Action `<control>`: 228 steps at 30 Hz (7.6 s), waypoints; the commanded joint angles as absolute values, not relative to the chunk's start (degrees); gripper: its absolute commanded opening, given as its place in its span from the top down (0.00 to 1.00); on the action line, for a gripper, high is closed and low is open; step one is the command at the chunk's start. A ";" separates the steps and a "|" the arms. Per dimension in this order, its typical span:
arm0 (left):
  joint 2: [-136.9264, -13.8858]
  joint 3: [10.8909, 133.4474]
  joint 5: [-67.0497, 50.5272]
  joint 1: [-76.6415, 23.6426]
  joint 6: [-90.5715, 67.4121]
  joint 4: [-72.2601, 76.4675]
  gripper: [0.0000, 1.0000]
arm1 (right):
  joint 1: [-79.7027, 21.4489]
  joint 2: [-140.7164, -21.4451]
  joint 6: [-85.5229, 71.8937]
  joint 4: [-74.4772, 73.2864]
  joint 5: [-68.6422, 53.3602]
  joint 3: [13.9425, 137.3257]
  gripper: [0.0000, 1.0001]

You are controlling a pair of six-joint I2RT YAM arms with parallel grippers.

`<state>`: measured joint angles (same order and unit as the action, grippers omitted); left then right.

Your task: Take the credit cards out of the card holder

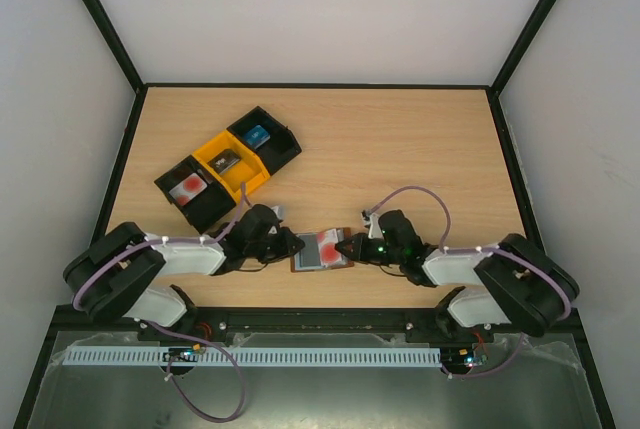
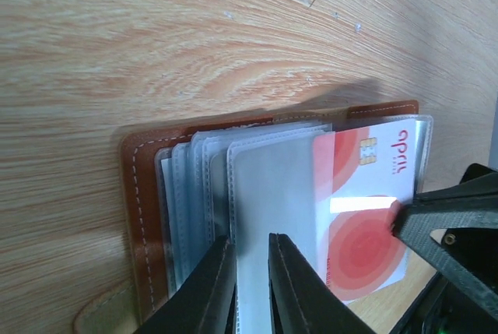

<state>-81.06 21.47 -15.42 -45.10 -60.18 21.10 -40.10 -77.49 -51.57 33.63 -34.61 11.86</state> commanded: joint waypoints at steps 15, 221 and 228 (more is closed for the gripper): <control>-64.38 31.77 -15.68 -44.71 -47.13 -1.03 0.45 | -39.83 -53.96 -38.99 5.83 -39.81 17.85 0.98; -47.32 21.64 -37.09 -18.85 -45.92 -1.41 0.04 | -48.66 -72.88 -54.54 7.71 -30.16 30.36 0.54; -49.62 16.93 -36.19 -25.49 -50.97 6.75 0.14 | -48.86 -78.60 -52.69 6.04 -26.64 31.75 0.62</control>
